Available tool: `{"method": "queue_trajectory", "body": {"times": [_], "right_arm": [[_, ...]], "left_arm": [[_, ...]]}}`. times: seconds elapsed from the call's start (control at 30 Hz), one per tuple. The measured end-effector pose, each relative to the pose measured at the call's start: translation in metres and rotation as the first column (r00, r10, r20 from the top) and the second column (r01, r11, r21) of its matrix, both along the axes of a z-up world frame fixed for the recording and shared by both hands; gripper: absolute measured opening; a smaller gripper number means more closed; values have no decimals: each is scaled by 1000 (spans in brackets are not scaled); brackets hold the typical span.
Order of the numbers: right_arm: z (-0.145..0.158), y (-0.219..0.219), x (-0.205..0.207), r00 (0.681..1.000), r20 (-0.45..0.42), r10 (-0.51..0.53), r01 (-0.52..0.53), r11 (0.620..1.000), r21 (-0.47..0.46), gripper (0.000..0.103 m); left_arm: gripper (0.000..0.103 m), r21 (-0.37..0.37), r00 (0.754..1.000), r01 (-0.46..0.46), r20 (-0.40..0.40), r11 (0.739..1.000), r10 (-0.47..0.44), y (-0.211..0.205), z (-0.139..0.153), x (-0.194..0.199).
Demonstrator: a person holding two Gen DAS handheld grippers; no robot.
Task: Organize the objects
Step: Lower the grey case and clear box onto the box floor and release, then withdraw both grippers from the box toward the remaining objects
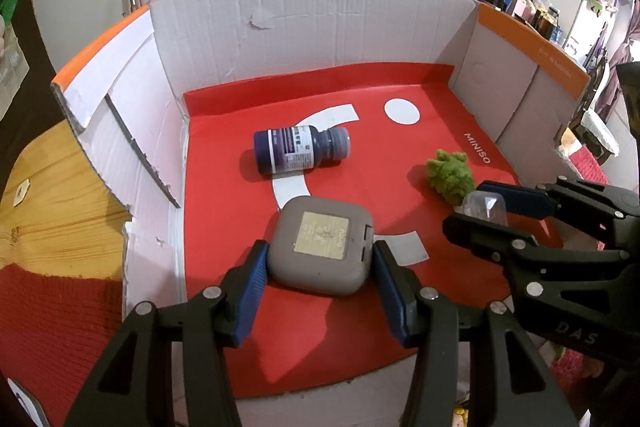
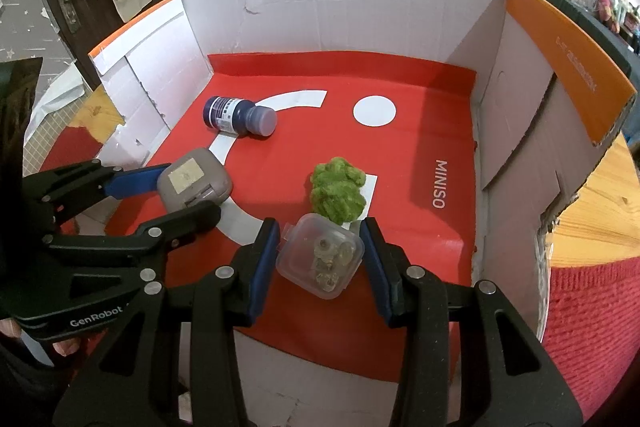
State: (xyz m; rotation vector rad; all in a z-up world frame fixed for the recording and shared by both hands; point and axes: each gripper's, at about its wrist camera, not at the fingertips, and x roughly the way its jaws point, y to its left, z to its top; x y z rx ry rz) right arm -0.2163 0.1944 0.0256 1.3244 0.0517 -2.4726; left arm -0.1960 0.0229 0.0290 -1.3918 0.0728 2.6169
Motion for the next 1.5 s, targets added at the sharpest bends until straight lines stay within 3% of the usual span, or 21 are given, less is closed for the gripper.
{"method": "queue_trajectory", "body": {"times": [0.6, 0.67, 1.03, 1.5], "right_arm": [[1, 3, 7, 1000, -15, 6, -6, 1000, -12, 46], [3, 4, 8, 1000, -18, 6, -7, 1000, -14, 46], [14, 5, 21, 999, -45, -1, 1, 1000, -15, 52], [33, 7, 50, 995, -98, -22, 19, 999, -32, 69]], "left_arm": [[64, -14, 999, 4, -44, 1000, -4, 3, 10, 12], [68, -23, 998, 1, -56, 1000, -2, 3, 12, 15], [71, -11, 996, -17, -86, 1000, 16, -4, 19, 30], [81, 12, 990, -37, -136, 999, 38, -12, 34, 53]]}}
